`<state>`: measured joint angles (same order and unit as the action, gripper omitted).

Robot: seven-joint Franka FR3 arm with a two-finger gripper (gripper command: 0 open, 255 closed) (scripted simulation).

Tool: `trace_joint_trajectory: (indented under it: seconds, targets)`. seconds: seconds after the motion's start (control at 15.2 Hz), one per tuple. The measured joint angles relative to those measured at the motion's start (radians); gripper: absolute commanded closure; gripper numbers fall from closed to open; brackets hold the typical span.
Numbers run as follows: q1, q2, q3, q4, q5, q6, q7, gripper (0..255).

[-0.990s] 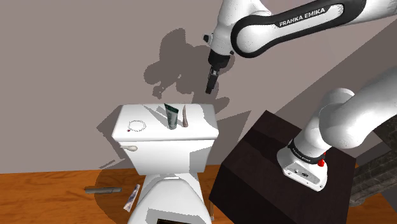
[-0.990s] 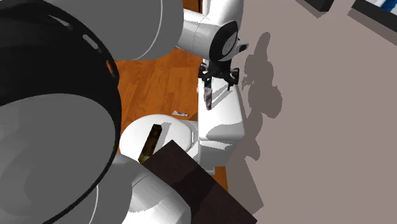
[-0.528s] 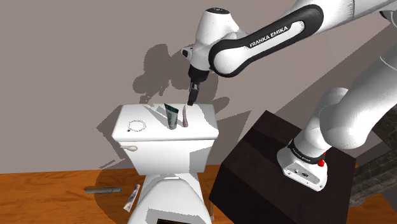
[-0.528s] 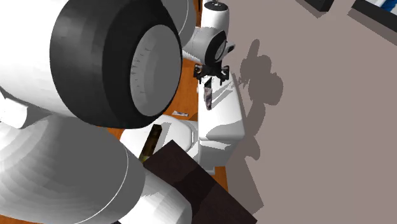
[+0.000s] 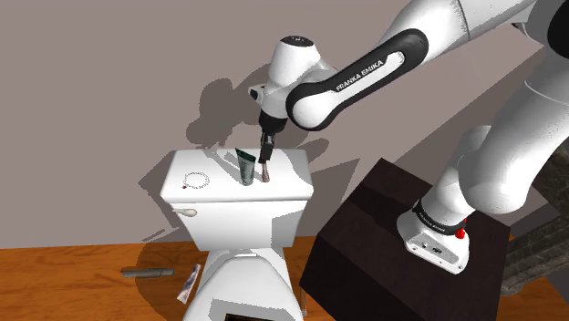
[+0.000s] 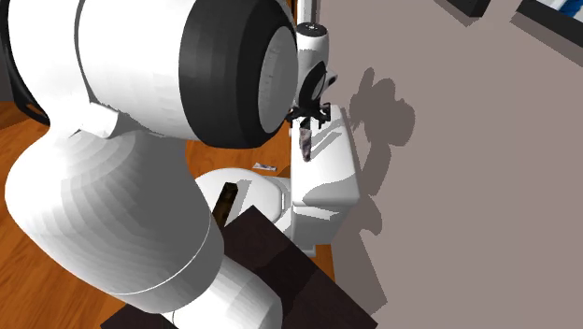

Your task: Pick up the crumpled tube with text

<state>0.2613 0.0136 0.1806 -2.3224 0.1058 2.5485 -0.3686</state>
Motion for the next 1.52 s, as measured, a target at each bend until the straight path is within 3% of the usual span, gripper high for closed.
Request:
trace_joint_trajectory:
  seconds: [0.13,0.2,0.86,1.52]
  targets:
    - [0.0,0.014,0.0,-0.011,-0.001,0.025,-0.001,0]
    - [0.0,0.018,0.0,-0.013,-0.001,0.031,-0.001,255]
    - [0.0,0.021,0.0,-0.015,-0.002,0.038,-0.002,255]
    - [-0.001,-0.059,-0.002,0.029,0.006,-0.086,0.0,255]
